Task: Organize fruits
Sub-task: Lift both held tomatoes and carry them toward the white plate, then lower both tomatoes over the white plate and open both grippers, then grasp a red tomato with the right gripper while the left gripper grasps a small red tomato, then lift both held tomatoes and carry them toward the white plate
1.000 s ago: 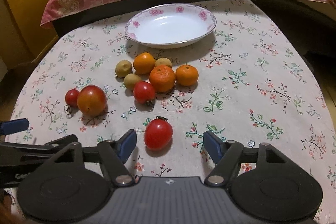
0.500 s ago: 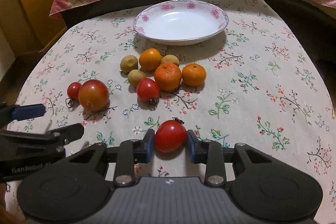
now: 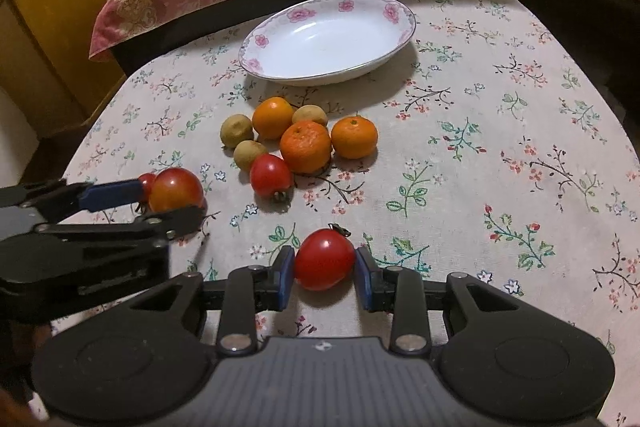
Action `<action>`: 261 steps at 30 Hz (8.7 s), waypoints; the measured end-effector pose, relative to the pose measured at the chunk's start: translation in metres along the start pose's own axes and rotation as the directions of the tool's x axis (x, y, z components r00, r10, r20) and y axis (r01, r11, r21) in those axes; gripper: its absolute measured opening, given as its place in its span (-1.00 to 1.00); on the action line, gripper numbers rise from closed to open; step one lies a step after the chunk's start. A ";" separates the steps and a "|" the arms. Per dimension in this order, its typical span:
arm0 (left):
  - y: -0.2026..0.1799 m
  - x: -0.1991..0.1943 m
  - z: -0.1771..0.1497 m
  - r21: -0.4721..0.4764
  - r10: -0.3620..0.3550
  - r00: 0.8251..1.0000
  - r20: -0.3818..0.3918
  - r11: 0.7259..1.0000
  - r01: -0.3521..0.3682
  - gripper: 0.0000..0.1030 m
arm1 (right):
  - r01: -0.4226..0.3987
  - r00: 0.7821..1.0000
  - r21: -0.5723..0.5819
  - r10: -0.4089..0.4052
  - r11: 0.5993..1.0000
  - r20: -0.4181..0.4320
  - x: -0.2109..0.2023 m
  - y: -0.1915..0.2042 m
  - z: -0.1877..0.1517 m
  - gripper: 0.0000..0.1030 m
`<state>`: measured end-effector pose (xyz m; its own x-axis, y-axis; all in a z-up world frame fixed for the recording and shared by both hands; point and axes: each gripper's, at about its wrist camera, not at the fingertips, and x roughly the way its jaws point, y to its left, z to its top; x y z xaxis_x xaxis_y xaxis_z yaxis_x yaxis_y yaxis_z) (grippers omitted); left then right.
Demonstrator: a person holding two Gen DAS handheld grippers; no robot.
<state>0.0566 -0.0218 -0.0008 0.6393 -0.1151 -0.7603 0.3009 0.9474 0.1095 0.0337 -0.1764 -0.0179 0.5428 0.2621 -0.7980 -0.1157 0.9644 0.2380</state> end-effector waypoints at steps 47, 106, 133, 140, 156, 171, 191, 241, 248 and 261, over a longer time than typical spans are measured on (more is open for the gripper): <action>-0.005 -0.004 0.003 0.051 -0.106 0.992 -0.062 0.993 0.109 -0.03 | -0.043 0.999 0.020 0.043 0.999 0.003 -0.013 -0.011 -0.002 -0.50; 0.027 0.077 0.125 -0.106 -0.115 0.993 -0.004 0.988 0.114 0.12 | -0.066 0.992 -0.013 0.067 0.998 0.109 0.055 -0.040 0.144 -0.36; 0.050 -0.006 0.067 -0.089 -0.084 0.996 0.012 0.992 0.085 0.25 | -0.052 0.993 -0.038 0.055 0.998 0.100 0.003 -0.004 0.085 -0.34; 0.060 -0.012 0.033 -0.104 -0.075 0.996 -0.041 0.992 0.071 0.26 | -0.078 0.995 -0.065 0.082 0.995 0.056 0.000 0.011 0.062 -0.33; 0.058 0.020 0.004 -0.108 -0.077 0.991 -0.105 0.992 0.065 0.06 | -0.095 0.995 -0.081 0.095 0.992 -0.004 0.013 0.012 0.042 -0.33; 0.050 0.018 0.009 -0.086 -0.101 0.992 -0.079 0.992 0.094 -0.28 | -0.141 0.990 -0.052 0.140 0.989 -0.021 0.037 0.009 0.047 -0.33; 0.037 0.024 0.002 -0.012 -0.087 0.993 -0.075 0.996 0.086 -0.08 | -0.110 0.993 -0.178 0.115 0.978 0.014 0.043 0.024 0.044 -0.48; 0.026 0.020 0.011 0.027 -0.117 0.992 -0.050 0.993 0.118 -0.32 | -0.135 0.990 -0.196 0.140 0.971 0.009 0.033 0.026 0.045 -0.59; 0.026 0.022 0.016 0.011 -0.129 0.990 -0.055 0.991 0.130 -0.32 | -0.142 0.989 -0.188 0.145 0.972 0.007 0.027 0.026 0.044 -0.59; 0.023 0.021 0.025 0.003 -0.136 0.990 -0.039 0.991 0.136 -0.31 | -0.149 0.988 -0.171 0.155 0.974 0.021 0.019 0.022 0.046 -0.59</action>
<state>0.0947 -0.0100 0.0017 0.5645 -0.2312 -0.7924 0.3871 0.9220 0.0068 0.0793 -0.1519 -0.0024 0.5355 0.4078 -0.7396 -0.3359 0.9063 0.2565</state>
